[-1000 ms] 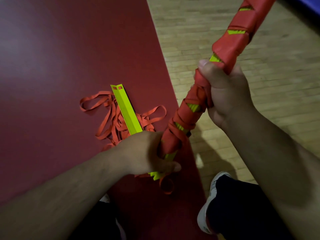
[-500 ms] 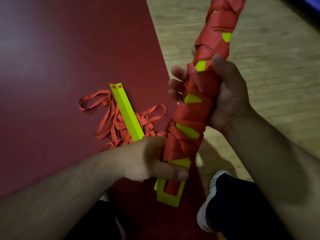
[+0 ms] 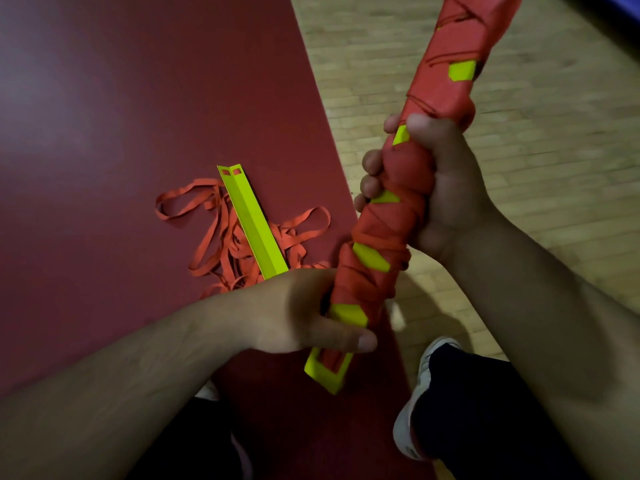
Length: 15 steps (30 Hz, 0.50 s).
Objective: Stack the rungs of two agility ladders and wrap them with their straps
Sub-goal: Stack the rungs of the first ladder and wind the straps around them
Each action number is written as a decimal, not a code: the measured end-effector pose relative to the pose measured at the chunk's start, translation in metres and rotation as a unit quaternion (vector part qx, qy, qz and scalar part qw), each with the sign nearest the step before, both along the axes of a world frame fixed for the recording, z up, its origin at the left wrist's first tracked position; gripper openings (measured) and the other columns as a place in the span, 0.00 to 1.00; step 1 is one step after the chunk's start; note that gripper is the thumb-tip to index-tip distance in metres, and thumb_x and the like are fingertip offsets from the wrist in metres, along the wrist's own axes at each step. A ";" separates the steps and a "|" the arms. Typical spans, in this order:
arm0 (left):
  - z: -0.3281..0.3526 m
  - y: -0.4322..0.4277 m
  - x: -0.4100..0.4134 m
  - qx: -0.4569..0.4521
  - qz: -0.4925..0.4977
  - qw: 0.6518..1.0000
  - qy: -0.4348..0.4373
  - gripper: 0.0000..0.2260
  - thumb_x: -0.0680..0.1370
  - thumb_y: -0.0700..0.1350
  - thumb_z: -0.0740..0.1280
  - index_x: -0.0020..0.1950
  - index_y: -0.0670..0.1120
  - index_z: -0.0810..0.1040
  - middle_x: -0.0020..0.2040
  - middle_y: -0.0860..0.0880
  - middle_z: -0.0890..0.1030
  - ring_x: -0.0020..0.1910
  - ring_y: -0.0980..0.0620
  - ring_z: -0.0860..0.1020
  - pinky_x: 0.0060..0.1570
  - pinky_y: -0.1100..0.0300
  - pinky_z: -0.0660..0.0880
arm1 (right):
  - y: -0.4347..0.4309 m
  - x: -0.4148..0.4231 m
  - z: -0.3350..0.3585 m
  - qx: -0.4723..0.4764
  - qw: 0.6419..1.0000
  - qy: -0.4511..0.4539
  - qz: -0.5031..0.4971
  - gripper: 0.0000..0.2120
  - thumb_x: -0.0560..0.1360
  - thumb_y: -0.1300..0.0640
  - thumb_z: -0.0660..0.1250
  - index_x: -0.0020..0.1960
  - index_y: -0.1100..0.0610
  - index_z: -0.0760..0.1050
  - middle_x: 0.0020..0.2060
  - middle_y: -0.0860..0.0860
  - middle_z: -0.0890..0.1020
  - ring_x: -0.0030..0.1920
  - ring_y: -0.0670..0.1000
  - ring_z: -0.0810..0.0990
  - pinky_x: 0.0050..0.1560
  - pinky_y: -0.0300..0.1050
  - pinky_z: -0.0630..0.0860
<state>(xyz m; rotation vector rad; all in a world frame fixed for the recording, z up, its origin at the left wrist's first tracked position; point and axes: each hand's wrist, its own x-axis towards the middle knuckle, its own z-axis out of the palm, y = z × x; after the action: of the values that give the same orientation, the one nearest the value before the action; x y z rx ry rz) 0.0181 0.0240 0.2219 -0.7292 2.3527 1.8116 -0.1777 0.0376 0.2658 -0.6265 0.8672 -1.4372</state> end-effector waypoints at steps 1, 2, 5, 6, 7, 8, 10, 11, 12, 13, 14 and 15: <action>-0.002 0.000 0.001 -0.029 0.011 0.999 -0.006 0.14 0.70 0.60 0.74 0.52 0.59 0.78 0.47 0.56 0.85 0.47 0.58 0.83 0.50 0.55 0.80 | -0.001 0.001 -0.002 0.014 0.999 0.029 -0.024 0.10 0.77 0.52 0.62 0.41 0.53 0.80 0.34 0.55 0.78 0.31 0.53 0.78 0.41 0.50 0.77; -0.003 0.000 0.001 -0.062 0.023 0.998 -0.014 0.15 0.70 0.62 0.74 0.53 0.60 0.78 0.46 0.56 0.84 0.46 0.60 0.82 0.48 0.56 0.80 | -0.002 0.002 -0.004 0.029 0.997 0.059 -0.049 0.13 0.78 0.53 0.64 0.38 0.53 0.81 0.34 0.55 0.79 0.31 0.53 0.78 0.41 0.51 0.77; -0.007 0.001 0.000 -0.154 0.052 0.984 -0.068 0.23 0.69 0.65 0.74 0.58 0.58 0.75 0.45 0.55 0.84 0.44 0.57 0.82 0.46 0.53 0.80 | -0.006 0.005 -0.005 0.051 0.984 0.100 -0.136 0.09 0.78 0.55 0.67 0.49 0.62 0.75 0.33 0.55 0.80 0.30 0.54 0.79 0.37 0.52 0.80; -0.007 0.001 0.001 -0.183 0.056 0.978 -0.086 0.24 0.68 0.66 0.74 0.59 0.57 0.75 0.44 0.55 0.83 0.43 0.56 0.82 0.45 0.52 0.79 | -0.007 0.006 -0.006 0.054 0.979 0.114 -0.159 0.12 0.77 0.54 0.68 0.53 0.62 0.74 0.33 0.55 0.80 0.30 0.55 0.80 0.37 0.53 0.80; -0.007 0.000 0.001 -0.211 0.057 0.970 -0.107 0.24 0.68 0.67 0.73 0.58 0.57 0.74 0.43 0.55 0.82 0.42 0.55 0.81 0.44 0.51 0.79 | -0.008 0.005 -0.007 0.055 0.973 0.135 -0.179 0.14 0.76 0.53 0.70 0.56 0.61 0.73 0.32 0.54 0.80 0.30 0.55 0.80 0.37 0.54 0.81; -0.007 0.001 0.002 -0.242 0.051 0.961 -0.125 0.25 0.67 0.68 0.73 0.57 0.57 0.73 0.42 0.55 0.81 0.41 0.54 0.80 0.43 0.51 0.78 | -0.009 0.006 -0.007 0.051 0.967 0.157 -0.196 0.16 0.76 0.52 0.71 0.58 0.60 0.73 0.32 0.54 0.80 0.30 0.55 0.81 0.37 0.54 0.81; -0.007 0.001 0.002 -0.282 0.040 0.947 -0.147 0.25 0.67 0.70 0.71 0.56 0.56 0.74 0.41 0.54 0.79 0.40 0.52 0.78 0.42 0.51 0.78 | -0.009 0.007 -0.006 0.036 0.957 0.193 -0.213 0.19 0.74 0.48 0.71 0.58 0.58 0.73 0.32 0.54 0.79 0.31 0.55 0.80 0.37 0.53 0.81; -0.007 0.001 0.001 -0.285 0.037 0.946 -0.147 0.25 0.67 0.70 0.71 0.55 0.56 0.74 0.40 0.53 0.79 0.39 0.52 0.78 0.41 0.51 0.78 | -0.009 0.008 -0.004 0.030 0.956 0.200 -0.212 0.21 0.74 0.47 0.70 0.59 0.59 0.72 0.32 0.54 0.78 0.32 0.56 0.80 0.37 0.53 0.81; -0.007 0.001 0.001 -0.280 0.031 0.949 -0.140 0.24 0.68 0.69 0.71 0.55 0.55 0.75 0.39 0.53 0.79 0.38 0.52 0.78 0.41 0.51 0.78 | -0.010 0.007 -0.004 0.022 0.957 0.196 -0.211 0.23 0.73 0.46 0.68 0.60 0.62 0.72 0.32 0.55 0.78 0.32 0.57 0.80 0.37 0.53 0.81; -0.007 0.000 0.000 -0.269 0.028 0.954 -0.128 0.23 0.69 0.68 0.71 0.55 0.54 0.76 0.39 0.53 0.79 0.38 0.52 0.78 0.41 0.50 0.77 | -0.010 0.006 -0.004 0.014 0.961 0.187 -0.203 0.25 0.73 0.47 0.66 0.60 0.64 0.71 0.34 0.56 0.79 0.33 0.58 0.80 0.37 0.53 0.80; -0.006 0.000 -0.001 -0.255 0.025 0.960 -0.112 0.22 0.70 0.66 0.72 0.55 0.54 0.77 0.40 0.52 0.80 0.39 0.52 0.79 0.41 0.50 0.77 | -0.009 0.005 -0.002 0.003 0.967 0.172 -0.190 0.23 0.73 0.48 0.65 0.60 0.64 0.71 0.36 0.57 0.79 0.34 0.58 0.80 0.37 0.54 0.80; -0.005 -0.001 -0.001 -0.232 0.018 0.968 -0.096 0.21 0.70 0.65 0.72 0.55 0.53 0.78 0.41 0.52 0.82 0.40 0.52 0.80 0.42 0.51 0.77 | -0.007 0.004 0.001 -0.008 0.973 0.158 -0.170 0.21 0.73 0.50 0.64 0.60 0.63 0.70 0.38 0.59 0.78 0.36 0.59 0.80 0.38 0.54 0.80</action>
<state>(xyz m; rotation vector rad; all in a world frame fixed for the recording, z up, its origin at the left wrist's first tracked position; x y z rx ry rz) 0.0172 0.0233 0.2173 -0.9475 2.6607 1.1353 -0.1736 0.0303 0.2664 -0.7591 1.2603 -1.6773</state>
